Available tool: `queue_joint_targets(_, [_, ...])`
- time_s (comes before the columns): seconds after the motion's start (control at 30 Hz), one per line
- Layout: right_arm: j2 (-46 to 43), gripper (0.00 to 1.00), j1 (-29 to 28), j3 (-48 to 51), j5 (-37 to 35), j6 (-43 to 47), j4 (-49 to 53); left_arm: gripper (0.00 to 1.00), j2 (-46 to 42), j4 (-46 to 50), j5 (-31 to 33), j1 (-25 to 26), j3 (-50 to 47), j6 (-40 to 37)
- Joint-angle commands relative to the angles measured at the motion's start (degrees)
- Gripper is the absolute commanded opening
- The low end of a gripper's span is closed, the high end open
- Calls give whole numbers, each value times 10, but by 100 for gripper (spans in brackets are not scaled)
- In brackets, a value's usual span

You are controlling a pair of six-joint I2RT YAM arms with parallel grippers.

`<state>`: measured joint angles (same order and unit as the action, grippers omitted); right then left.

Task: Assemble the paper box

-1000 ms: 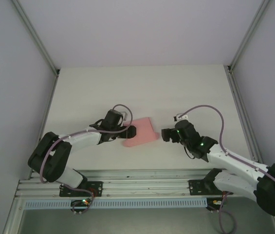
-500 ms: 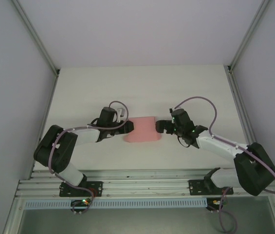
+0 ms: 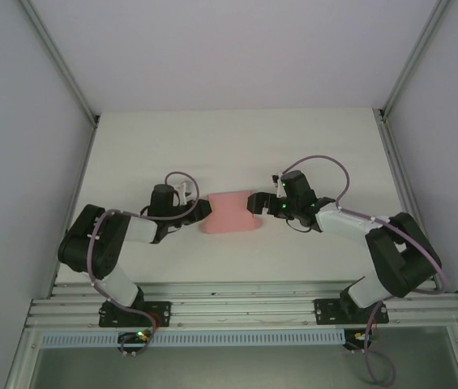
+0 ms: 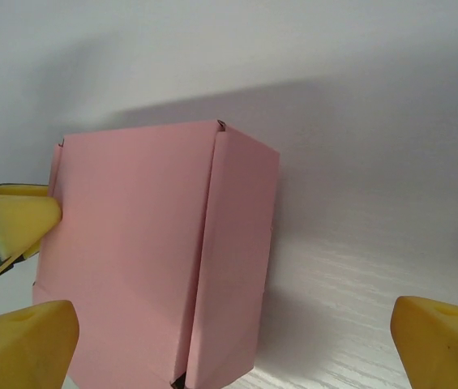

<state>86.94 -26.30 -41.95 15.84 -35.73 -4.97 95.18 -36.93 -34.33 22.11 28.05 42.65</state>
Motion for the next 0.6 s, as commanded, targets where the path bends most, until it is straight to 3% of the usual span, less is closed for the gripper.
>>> queue_joint_targets(0.0, [32,98,11,-11,74,-32,-45,37,14,-40,-22,-11,-19,25])
queue_joint_targets(0.57, [153,86,11,-71,210,-96,-121,34,149,-352,-103,-59,-73,161])
